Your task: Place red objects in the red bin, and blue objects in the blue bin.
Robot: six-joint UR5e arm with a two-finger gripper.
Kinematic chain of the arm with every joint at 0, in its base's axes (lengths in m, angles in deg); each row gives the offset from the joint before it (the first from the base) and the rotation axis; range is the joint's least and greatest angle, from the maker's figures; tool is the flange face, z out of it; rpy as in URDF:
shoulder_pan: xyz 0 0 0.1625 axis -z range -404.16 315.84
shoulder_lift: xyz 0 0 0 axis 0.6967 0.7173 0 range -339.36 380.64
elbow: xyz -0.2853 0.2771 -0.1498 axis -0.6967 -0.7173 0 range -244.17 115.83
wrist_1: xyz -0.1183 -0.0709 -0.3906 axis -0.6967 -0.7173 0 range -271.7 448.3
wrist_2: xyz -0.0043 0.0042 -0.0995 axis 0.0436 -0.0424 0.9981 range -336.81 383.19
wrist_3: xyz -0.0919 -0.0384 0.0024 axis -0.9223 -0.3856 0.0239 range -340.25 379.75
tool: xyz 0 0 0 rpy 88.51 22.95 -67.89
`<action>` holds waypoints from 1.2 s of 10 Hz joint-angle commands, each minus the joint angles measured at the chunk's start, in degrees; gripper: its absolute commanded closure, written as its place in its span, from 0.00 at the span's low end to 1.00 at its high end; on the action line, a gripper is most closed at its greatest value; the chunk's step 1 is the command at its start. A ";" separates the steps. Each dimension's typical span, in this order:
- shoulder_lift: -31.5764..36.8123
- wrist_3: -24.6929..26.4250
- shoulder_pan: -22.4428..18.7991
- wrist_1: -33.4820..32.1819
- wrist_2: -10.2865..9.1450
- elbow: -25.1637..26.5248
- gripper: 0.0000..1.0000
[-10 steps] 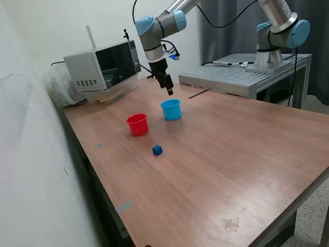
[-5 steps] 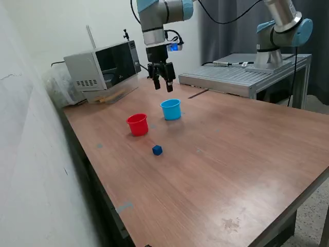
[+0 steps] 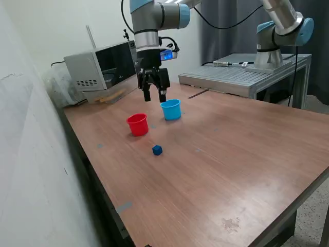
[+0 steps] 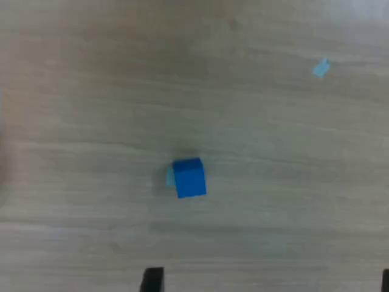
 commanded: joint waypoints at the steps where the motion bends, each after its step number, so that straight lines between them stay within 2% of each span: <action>1: -5.53 -0.15 -0.16 -2.69 -1.01 -2.88 0.00; 7: -13.62 -2.08 -0.25 -6.66 -0.93 -3.94 0.00; 12: -13.98 -2.08 -0.25 -6.84 -0.75 -4.38 0.00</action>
